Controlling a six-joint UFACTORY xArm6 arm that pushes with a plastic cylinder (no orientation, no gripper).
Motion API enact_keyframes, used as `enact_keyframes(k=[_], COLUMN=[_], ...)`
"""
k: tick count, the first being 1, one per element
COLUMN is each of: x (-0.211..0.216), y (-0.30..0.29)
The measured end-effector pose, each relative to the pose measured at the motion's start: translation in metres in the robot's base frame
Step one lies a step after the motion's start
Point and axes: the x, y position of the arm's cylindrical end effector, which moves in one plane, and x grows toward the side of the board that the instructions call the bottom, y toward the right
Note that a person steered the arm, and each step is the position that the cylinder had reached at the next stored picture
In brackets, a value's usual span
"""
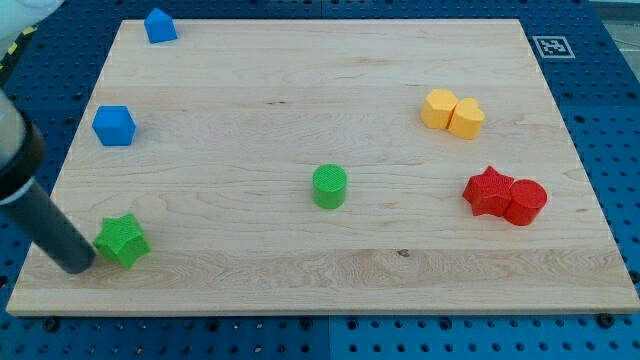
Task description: Move the green star to the left of the green circle
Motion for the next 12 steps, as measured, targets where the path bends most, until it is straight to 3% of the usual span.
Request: enact_keyframes(k=[2, 3, 8, 9, 12], x=[-0.005, -0.019, -0.002, -0.028, -0.059], y=[0.019, -0.001, 0.030, 0.065, 0.093])
